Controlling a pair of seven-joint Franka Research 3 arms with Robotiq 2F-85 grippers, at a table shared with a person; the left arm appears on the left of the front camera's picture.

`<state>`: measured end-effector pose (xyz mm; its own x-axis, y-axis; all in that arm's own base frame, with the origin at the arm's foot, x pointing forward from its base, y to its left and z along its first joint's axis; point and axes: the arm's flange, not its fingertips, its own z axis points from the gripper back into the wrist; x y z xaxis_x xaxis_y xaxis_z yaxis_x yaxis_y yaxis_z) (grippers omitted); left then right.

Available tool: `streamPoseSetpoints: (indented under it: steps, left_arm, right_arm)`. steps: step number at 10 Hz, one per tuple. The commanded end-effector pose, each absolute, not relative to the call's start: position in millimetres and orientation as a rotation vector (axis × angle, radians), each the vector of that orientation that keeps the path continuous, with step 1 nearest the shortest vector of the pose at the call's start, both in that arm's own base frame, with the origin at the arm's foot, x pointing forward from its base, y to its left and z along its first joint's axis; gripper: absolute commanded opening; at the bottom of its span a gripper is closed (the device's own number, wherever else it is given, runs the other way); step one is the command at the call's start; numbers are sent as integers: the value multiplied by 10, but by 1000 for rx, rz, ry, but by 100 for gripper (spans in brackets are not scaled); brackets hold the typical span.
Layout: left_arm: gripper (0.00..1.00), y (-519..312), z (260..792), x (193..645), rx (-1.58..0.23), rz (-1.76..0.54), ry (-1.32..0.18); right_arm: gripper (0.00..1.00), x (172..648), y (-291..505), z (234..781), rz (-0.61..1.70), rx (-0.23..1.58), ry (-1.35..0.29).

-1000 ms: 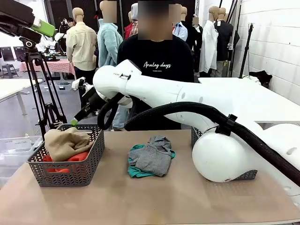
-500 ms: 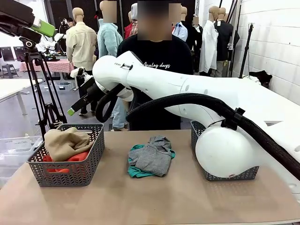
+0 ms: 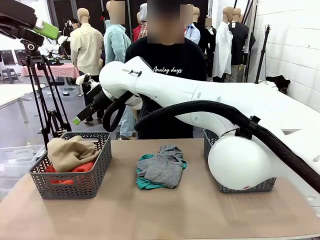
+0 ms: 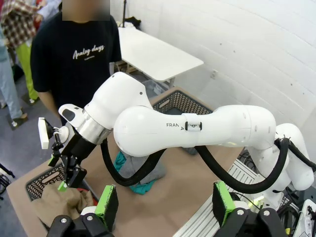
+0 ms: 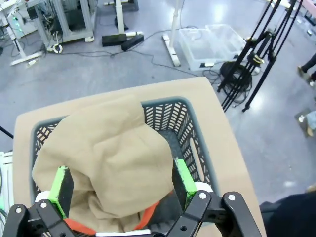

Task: Sort the tops and bottoms.
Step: Sort the clothes according to human instructions, then lift clothes from the center of the table with your left hand.

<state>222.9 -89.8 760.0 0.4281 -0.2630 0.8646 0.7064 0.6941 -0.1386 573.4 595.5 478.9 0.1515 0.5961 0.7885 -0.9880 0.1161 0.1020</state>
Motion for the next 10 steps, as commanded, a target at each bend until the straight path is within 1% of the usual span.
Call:
streamPoseSetpoints:
  steps: [1,10]
  left_arm:
    - [100,-892,7600,2233,-557,-660,-943]
    - [100,-892,7600,2233,-557,-660,-943]
  right_arm:
    - [100,5739,5954,4798,1303,729,-668]
    - [100,5734,5955,4789,1297,734,-671]
